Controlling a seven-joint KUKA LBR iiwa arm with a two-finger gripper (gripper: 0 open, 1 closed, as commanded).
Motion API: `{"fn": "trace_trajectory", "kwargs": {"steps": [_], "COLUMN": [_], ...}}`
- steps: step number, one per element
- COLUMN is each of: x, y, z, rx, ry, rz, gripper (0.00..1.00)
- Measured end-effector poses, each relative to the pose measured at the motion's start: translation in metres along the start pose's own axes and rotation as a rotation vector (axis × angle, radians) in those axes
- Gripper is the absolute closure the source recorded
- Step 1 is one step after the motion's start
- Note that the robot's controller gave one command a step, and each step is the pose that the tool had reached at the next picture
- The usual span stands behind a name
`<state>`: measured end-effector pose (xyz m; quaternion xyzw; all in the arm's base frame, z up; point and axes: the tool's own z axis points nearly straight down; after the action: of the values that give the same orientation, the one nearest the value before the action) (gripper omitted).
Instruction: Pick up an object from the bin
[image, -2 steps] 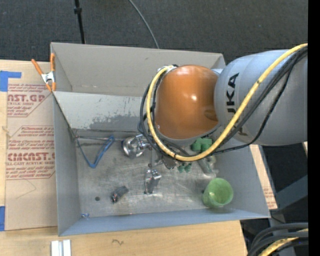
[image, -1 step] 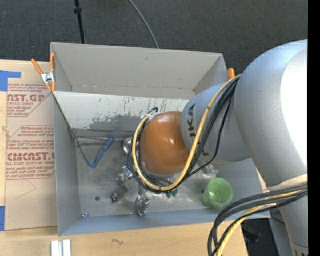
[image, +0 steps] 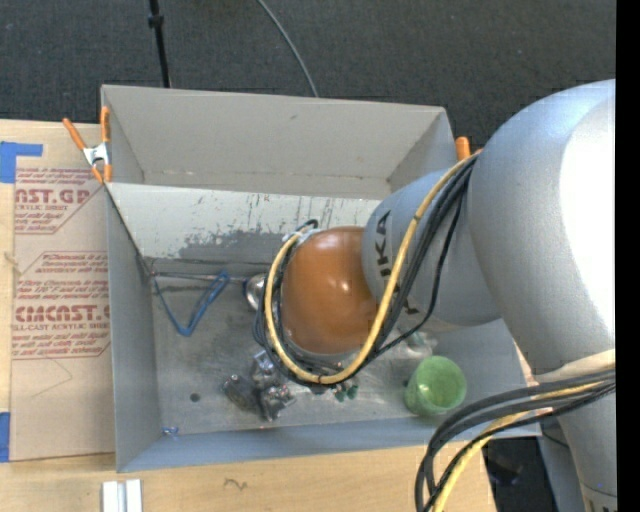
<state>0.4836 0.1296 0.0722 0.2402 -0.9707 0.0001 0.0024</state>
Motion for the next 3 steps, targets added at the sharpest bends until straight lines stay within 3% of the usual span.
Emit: {"fn": "trace_trajectory", "kwargs": {"steps": [1, 2, 3], "x": [-0.052, -0.05, -0.05], "y": [-0.018, 0.011, 0.01], "z": [-0.171, -0.114, -0.115], "rx": [0.004, -0.001, -0.001], "ry": [-0.017, -0.004, -0.005], "rz": [-0.084, 0.063, 0.065], "gripper": [1.0, 1.0, 0.0]}}
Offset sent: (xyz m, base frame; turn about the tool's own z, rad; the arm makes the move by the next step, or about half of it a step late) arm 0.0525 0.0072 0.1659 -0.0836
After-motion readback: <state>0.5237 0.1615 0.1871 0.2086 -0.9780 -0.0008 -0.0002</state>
